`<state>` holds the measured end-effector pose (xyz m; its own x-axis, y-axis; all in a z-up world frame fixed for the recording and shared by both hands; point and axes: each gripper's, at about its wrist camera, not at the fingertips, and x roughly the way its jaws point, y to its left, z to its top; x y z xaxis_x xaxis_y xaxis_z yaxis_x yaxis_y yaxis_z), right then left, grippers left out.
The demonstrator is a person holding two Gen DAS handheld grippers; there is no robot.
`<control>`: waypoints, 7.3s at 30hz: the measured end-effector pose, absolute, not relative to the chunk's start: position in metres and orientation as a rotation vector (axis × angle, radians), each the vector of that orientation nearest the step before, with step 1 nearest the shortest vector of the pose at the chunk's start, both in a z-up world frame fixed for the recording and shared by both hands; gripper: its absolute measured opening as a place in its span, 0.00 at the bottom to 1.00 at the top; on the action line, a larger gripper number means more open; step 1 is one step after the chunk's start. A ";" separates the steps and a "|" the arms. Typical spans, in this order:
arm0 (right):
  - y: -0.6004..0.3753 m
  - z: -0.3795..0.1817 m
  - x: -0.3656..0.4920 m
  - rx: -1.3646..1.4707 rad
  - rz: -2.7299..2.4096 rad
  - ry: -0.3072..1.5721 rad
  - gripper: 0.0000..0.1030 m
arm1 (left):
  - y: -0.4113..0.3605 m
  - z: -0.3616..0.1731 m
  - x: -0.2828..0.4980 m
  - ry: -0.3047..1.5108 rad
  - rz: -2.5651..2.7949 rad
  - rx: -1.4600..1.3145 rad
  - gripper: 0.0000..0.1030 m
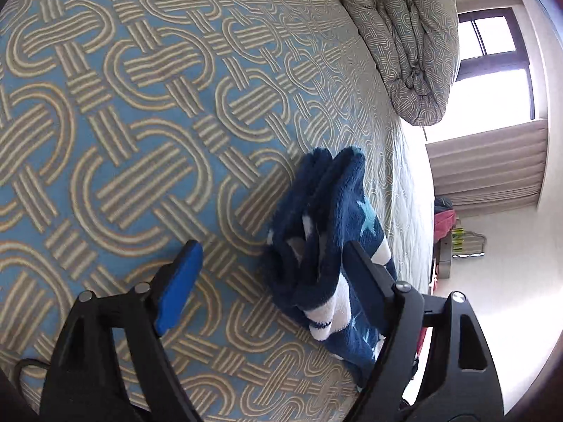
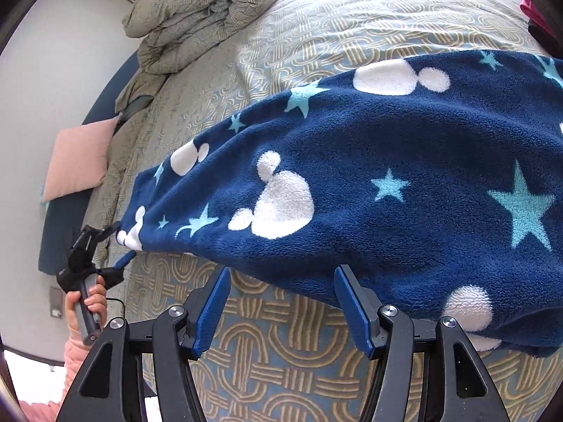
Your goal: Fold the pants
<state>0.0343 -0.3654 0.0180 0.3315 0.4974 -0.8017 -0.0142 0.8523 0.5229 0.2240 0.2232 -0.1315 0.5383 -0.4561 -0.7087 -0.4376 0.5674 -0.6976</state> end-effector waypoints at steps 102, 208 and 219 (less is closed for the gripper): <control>-0.500 -0.006 0.079 0.873 0.176 1.095 0.69 | -0.075 -0.097 0.220 1.189 -0.543 -0.004 0.71; -0.602 0.005 -0.043 0.749 -0.142 1.033 0.47 | -0.085 -0.060 0.167 1.090 -0.454 0.090 0.20; -0.664 0.003 -0.091 0.840 -0.285 0.958 0.48 | -0.170 -0.032 0.176 1.011 -0.591 0.194 0.40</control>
